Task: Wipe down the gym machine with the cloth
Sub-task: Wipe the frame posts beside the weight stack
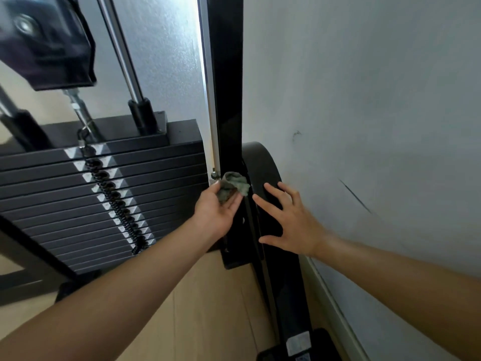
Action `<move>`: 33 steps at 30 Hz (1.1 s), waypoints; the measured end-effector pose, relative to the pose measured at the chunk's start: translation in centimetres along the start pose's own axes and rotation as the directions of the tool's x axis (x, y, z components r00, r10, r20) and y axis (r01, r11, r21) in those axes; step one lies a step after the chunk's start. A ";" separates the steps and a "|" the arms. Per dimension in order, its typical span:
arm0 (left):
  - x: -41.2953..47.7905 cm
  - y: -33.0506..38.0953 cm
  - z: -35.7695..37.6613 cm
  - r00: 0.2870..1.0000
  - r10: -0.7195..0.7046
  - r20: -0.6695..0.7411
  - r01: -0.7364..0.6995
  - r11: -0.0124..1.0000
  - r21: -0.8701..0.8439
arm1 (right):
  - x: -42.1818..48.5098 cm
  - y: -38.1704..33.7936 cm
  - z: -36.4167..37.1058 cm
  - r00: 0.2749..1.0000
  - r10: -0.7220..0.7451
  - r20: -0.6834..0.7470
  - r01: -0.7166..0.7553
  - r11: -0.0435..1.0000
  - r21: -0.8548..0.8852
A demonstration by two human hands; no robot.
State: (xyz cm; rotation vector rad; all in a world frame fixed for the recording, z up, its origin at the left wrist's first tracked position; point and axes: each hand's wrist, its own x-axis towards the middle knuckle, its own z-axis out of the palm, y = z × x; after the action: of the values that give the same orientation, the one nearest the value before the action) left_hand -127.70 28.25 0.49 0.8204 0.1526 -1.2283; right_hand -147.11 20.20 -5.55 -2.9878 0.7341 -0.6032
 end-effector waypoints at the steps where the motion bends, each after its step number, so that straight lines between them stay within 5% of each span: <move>1: -0.3 0.2 0.5 1.000 0.011 -0.003 -0.011 1.000 0.002 | 0.1 0.1 -0.1 1.000 -0.009 -0.006 0.009 1.000 -0.008; 4: -1.1 0.8 1.9 0.999 0.052 0.013 -0.052 0.999 0.016 | 0.8 -0.1 -0.9 0.993 -0.013 -0.116 0.012 1.000 -0.004; 7: -2.0 1.6 2.6 0.986 0.141 0.086 -0.150 0.981 0.120 | 3.1 -1.1 -2.7 0.934 0.233 -0.270 -0.166 0.954 0.249; 9: -2.8 2.2 2.7 0.965 0.220 0.141 -0.251 0.930 0.267 | 5.3 -2.1 -4.4 0.884 0.430 -0.182 -0.264 0.781 0.566; 11: -3.5 3.0 2.8 0.938 0.287 0.192 -0.344 0.830 0.439 | 7.3 -3.1 -6.1 0.880 0.473 -0.045 -0.281 0.595 0.753; 17: -5.0 4.5 4.1 0.852 0.428 0.302 -0.507 0.527 0.683 | 11.1 -5.2 -7.5 0.834 0.543 0.098 -0.263 0.236 0.936; 21: -5.0 5.4 4.9 0.721 0.637 0.273 -0.576 0.331 0.748 | 12.2 -5.1 -7.9 0.758 0.639 0.131 -0.223 0.066 0.972; 24: -5.3 6.5 6.2 0.640 0.720 0.270 -0.622 0.278 0.732 | 13.6 -5.1 -8.9 0.699 0.700 0.143 -0.198 -0.003 0.980; 29: -4.8 7.5 8.0 0.578 0.793 0.194 -0.738 0.406 0.539 | 16.5 -5.5 -11.7 0.605 0.788 0.118 -0.059 -0.104 0.993; 33: -3.5 7.0 7.2 0.555 0.783 0.281 -0.749 0.324 0.578 | 16.8 -5.8 -11.7 0.564 0.822 0.076 -0.096 -0.027 0.995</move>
State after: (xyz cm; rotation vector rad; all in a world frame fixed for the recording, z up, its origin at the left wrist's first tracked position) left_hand -125.10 27.13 10.77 1.3230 -0.6419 -0.2687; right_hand -135.15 18.87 11.98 -1.0684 0.8748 -1.2686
